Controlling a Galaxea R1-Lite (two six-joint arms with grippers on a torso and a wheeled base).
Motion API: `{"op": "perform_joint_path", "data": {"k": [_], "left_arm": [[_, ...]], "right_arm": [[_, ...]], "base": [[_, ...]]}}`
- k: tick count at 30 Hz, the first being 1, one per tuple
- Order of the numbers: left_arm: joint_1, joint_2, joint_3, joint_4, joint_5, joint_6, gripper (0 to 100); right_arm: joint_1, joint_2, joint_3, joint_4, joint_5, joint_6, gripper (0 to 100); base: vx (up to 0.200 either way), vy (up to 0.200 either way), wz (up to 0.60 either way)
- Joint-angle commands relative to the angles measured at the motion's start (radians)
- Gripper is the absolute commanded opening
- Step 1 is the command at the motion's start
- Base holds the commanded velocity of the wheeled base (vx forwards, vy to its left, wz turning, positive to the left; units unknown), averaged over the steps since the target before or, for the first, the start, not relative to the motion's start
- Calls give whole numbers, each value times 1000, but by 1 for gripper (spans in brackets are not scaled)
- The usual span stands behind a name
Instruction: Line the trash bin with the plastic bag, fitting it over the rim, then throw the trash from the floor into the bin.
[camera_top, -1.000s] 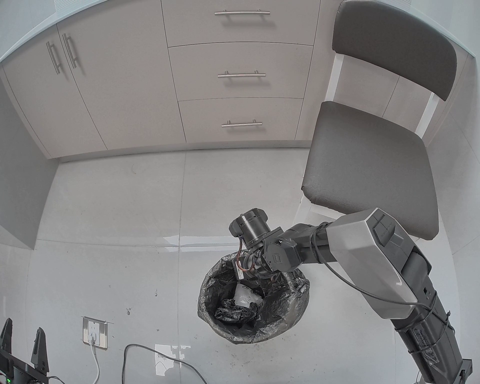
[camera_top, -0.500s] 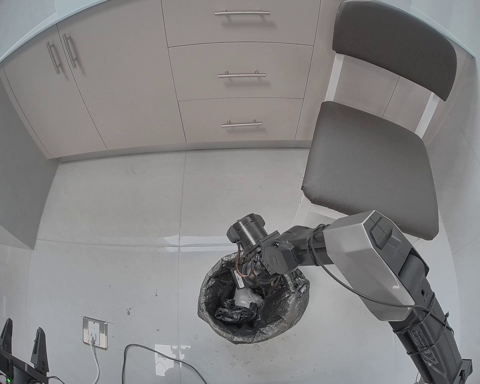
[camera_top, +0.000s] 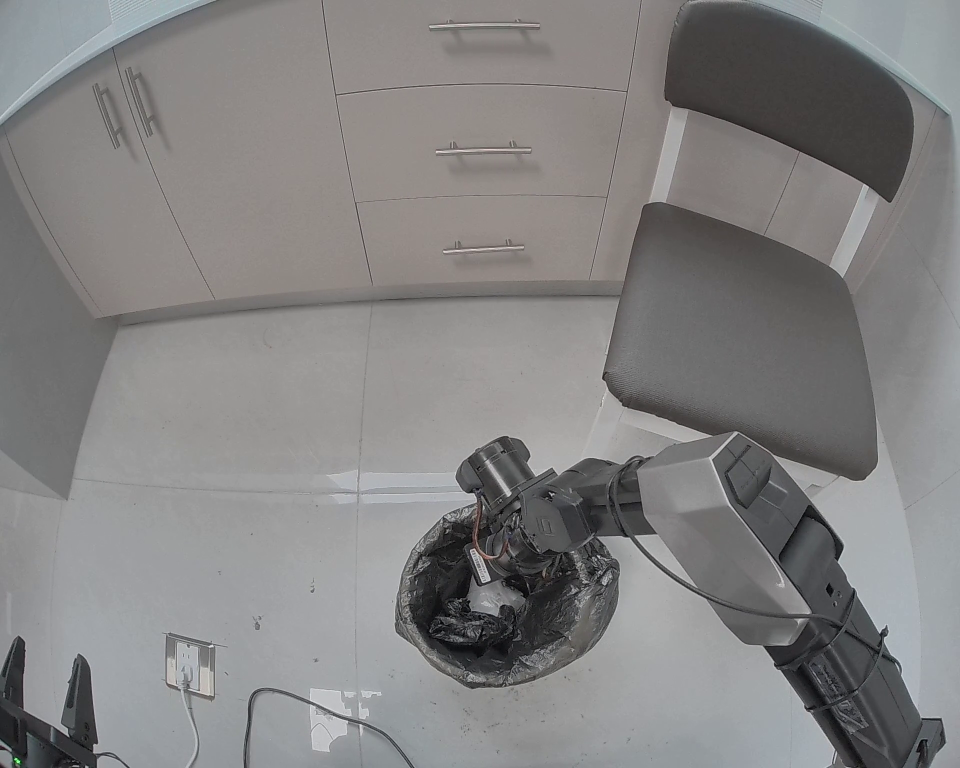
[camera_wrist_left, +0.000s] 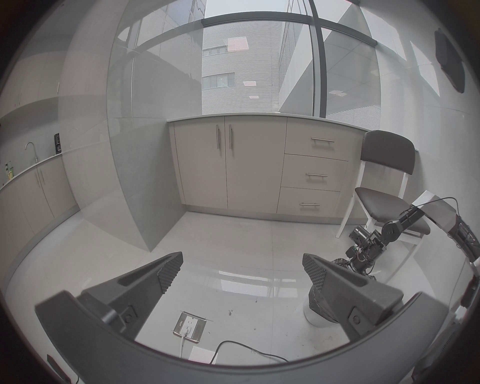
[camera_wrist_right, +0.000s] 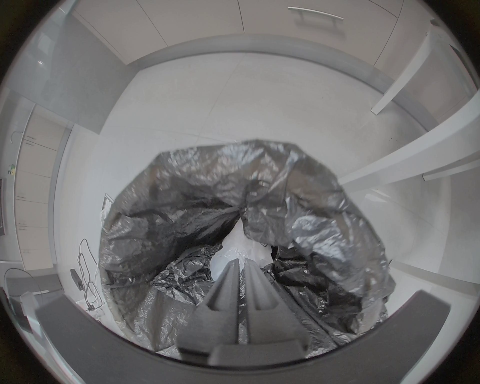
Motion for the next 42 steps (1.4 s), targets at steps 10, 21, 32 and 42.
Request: {"op": "perform_joint_path", "data": {"k": [10,21,32,42], "left_arm": [[0,-16,0,0,1,0,100],[-1,-16,0,0,1,1,100],[0,-16,0,0,1,0,100],[0,-16,0,0,1,0,100]], "right_arm": [[4,69,-1,0,0,-3,0],[0,114,-1,9,44,-6,0],[-3,260,-1,328,44,3,0],[-3,359,-1,381,44,0,0]], "base": [[0,0,0],[0,0,0],[0,0,0],[0,0,0]]}}
